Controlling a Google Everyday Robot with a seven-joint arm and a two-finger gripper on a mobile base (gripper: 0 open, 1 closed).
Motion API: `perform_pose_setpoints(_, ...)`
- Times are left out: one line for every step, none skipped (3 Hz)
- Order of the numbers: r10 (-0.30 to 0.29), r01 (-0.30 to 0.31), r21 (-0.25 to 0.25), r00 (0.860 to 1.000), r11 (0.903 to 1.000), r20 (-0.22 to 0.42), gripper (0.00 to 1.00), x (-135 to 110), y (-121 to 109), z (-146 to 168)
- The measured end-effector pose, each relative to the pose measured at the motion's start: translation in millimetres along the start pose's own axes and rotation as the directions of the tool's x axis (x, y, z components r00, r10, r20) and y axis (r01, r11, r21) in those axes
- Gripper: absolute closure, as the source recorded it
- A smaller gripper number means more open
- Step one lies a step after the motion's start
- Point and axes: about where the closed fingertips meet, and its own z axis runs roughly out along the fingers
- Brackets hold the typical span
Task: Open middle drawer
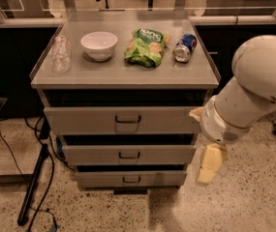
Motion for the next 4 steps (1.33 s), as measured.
perform_pose_setpoints(0.006, -0.006, -0.049, 1.000, 0.9988, 0.013, 0.00, -6, 7, 49)
perform_pose_setpoints(0.007, -0.004, -0.091, 1.000, 0.9958, 0.027, 0.00, -9, 3, 99)
perform_pose_setpoints(0.007, -0.004, -0.092, 1.000, 0.9958, 0.027, 0.00, -9, 3, 99)
perform_pose_setpoints(0.019, -0.013, -0.125, 0.999, 0.9921, 0.046, 0.00, -10, 12, 114)
